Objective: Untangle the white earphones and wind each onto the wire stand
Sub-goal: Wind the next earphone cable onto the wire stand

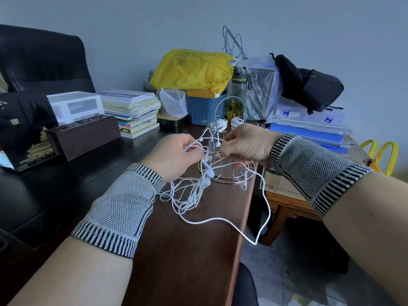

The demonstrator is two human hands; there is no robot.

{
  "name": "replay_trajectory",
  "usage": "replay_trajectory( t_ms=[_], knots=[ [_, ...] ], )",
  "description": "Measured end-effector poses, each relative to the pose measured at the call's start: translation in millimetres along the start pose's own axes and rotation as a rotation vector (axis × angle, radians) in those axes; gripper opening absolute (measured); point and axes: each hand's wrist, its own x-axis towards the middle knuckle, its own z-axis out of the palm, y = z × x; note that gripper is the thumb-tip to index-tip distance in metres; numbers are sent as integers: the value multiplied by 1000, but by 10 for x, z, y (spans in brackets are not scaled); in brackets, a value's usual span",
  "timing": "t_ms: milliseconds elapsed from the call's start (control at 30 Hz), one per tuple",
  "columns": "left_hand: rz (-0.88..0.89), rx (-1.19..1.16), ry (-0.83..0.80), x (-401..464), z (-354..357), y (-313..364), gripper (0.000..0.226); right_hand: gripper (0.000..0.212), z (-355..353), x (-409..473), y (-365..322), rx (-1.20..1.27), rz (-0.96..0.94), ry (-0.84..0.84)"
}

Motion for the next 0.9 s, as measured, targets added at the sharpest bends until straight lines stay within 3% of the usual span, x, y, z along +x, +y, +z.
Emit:
replay_trajectory(
  t_ms=[267, 433, 600, 733, 900],
  knots=[
    [-14, -19, 15, 7, -20, -20, 13, 14, 34, 41, 49, 51, -37, 62],
    [-22, -111, 1, 13, -8, -17, 17, 49, 64, 60, 25, 113, -30, 64],
    [-23, -192, -32, 27, -10, -53, 20, 6, 29, 34, 50, 265, -37, 48],
    [-28, -244, -48, 32, -3, -63, 28, 11, 16, 21, 63, 264, -48, 31],
    [-81, -222, -24, 51, -17, -97, 17, 13, -64, -8, 80, 333, 20, 64]
  ],
)
